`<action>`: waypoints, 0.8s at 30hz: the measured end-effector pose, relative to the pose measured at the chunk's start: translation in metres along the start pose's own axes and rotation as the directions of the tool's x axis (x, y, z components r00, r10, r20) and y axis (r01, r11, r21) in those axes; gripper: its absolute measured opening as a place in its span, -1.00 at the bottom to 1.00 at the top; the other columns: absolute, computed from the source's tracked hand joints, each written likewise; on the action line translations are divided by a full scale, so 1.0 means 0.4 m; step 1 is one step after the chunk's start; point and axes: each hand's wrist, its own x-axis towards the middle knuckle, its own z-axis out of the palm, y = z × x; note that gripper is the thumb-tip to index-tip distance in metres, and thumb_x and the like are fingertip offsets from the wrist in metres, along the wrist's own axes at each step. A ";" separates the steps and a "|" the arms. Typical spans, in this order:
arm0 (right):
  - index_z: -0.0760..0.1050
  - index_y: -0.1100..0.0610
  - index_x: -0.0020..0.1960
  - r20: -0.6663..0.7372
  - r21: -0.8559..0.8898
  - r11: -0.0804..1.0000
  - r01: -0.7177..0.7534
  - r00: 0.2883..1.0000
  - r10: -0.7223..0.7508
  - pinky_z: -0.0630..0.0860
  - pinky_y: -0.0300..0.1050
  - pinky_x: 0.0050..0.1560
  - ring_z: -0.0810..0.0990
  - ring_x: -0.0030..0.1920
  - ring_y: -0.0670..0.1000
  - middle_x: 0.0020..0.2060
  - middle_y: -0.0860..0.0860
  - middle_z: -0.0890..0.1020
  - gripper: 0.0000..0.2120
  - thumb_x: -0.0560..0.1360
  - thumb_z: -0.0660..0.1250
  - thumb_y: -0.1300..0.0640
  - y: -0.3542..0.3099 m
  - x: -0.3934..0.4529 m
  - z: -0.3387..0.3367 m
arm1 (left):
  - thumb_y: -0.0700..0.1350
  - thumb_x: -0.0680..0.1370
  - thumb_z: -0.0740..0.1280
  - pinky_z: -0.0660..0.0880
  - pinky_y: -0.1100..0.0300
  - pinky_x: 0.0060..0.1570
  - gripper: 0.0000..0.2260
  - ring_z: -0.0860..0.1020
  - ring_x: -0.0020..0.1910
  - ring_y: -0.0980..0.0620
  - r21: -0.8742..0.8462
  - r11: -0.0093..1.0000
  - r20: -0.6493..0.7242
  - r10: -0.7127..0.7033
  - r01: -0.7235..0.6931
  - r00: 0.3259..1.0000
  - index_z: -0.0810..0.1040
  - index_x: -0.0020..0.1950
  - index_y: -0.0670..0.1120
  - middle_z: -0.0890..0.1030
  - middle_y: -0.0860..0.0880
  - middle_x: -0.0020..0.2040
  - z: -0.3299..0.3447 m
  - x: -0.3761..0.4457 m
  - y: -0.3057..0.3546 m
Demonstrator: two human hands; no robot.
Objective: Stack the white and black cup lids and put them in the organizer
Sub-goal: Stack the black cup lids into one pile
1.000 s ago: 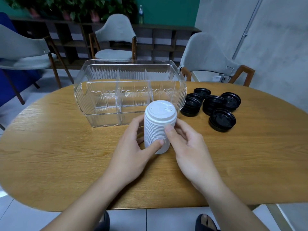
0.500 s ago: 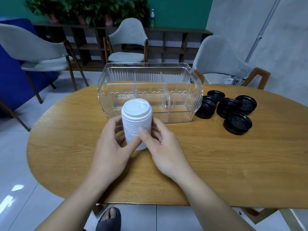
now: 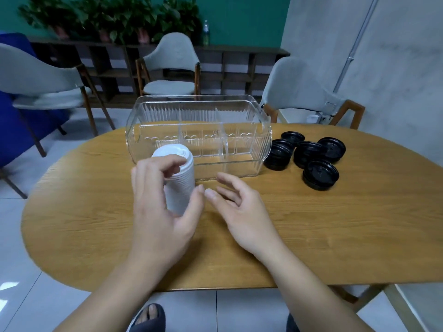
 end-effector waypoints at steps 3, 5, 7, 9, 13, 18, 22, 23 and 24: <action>0.56 0.04 0.51 -0.029 0.023 1.000 0.012 1.000 -0.011 0.61 0.06 0.43 0.63 0.44 -0.09 0.40 -0.08 0.67 -0.34 0.43 0.54 -0.07 -0.001 -0.011 -0.060 | -0.25 0.58 0.52 0.50 0.07 0.16 -0.66 0.54 0.17 -0.02 -0.103 0.986 0.153 0.146 -0.131 0.977 0.63 0.34 -0.18 0.56 0.01 0.19 0.057 -0.015 0.038; 0.58 0.05 0.48 -0.041 0.008 1.000 0.028 0.999 -0.028 0.61 0.14 0.43 0.65 0.43 -0.01 0.34 0.00 0.71 -0.40 0.42 0.44 0.09 0.001 -0.016 -0.104 | -0.30 0.61 0.51 0.51 0.09 0.18 -0.67 0.57 0.22 -0.01 -0.173 0.976 0.250 0.175 -0.134 0.952 0.64 0.37 -0.16 0.58 0.00 0.24 0.105 -0.026 0.059; 0.59 0.00 0.45 -0.065 -0.028 0.999 0.041 0.997 -0.043 0.61 0.18 0.41 0.68 0.38 0.02 0.27 0.01 0.74 -0.47 0.48 0.45 0.16 0.003 -0.022 -0.154 | -0.31 0.62 0.52 0.54 0.06 0.22 -0.64 0.59 0.26 0.00 -0.226 0.970 0.331 0.164 -0.091 0.929 0.64 0.40 -0.13 0.60 0.03 0.28 0.158 -0.034 0.075; 0.61 -0.04 0.43 -0.133 -0.142 0.987 0.075 0.987 -0.094 0.62 0.10 0.40 0.69 0.33 -0.05 0.24 -0.06 0.74 -0.55 0.56 0.52 0.14 0.002 -0.029 -0.209 | -0.27 0.64 0.51 0.58 -0.02 0.25 -0.63 0.59 0.29 0.01 -0.250 0.968 0.397 0.132 -0.032 0.908 0.63 0.44 -0.07 0.60 0.07 0.30 0.212 -0.041 0.085; 0.68 0.00 0.31 -0.300 -0.569 0.815 0.113 0.894 -0.334 0.58 -0.07 0.33 0.65 0.25 -0.15 0.18 -0.18 0.70 -0.71 0.60 0.54 0.11 -0.004 -0.038 -0.329 | -0.15 0.65 0.53 0.58 -0.01 0.31 -0.59 0.58 0.35 0.04 -0.243 0.964 0.490 0.026 0.108 0.871 0.60 0.49 0.03 0.59 0.14 0.31 0.313 -0.042 0.098; 0.63 0.02 0.41 -0.256 -0.873 0.487 -0.008 0.858 -0.446 0.40 0.09 0.46 0.52 0.38 0.03 0.31 -0.10 0.64 -0.62 0.62 0.49 -0.02 0.009 -0.009 -0.455 | -0.02 0.64 0.55 0.52 0.13 0.37 -0.58 0.57 0.35 0.16 -0.149 0.977 0.589 -0.034 0.150 0.807 0.60 0.49 0.09 0.60 0.19 0.29 0.412 -0.028 0.083; 0.62 0.06 0.42 -0.245 -0.933 0.341 -0.115 0.897 -0.368 0.28 0.18 0.53 0.48 0.43 0.10 0.38 -0.04 0.62 -0.59 0.64 0.44 -0.11 0.039 0.031 -0.504 | 0.02 0.63 0.56 0.51 0.21 0.31 -0.66 0.59 0.28 0.20 -0.098 0.971 0.578 -0.123 0.218 0.807 0.66 0.40 0.11 0.61 0.27 0.23 0.463 -0.019 0.079; 0.65 0.07 0.38 -0.235 -0.940 0.323 -0.114 0.900 -0.367 0.28 0.19 0.52 0.50 0.41 0.10 0.36 -0.04 0.64 -0.62 0.65 0.44 -0.10 0.051 0.039 -0.511 | 0.03 0.62 0.56 0.53 0.19 0.30 -0.67 0.60 0.26 0.20 -0.097 0.967 0.579 -0.140 0.238 0.804 0.67 0.38 0.12 0.62 0.27 0.23 0.472 -0.021 0.078; 0.67 0.07 0.33 -0.225 -0.944 0.311 -0.108 0.901 -0.371 0.28 0.19 0.50 0.52 0.38 0.10 0.32 -0.04 0.66 -0.67 0.65 0.44 -0.08 0.061 0.045 -0.518 | 0.04 0.62 0.57 0.55 0.15 0.30 -0.68 0.61 0.25 0.19 -0.096 0.964 0.587 -0.147 0.249 0.796 0.67 0.37 0.13 0.63 0.27 0.23 0.479 -0.024 0.076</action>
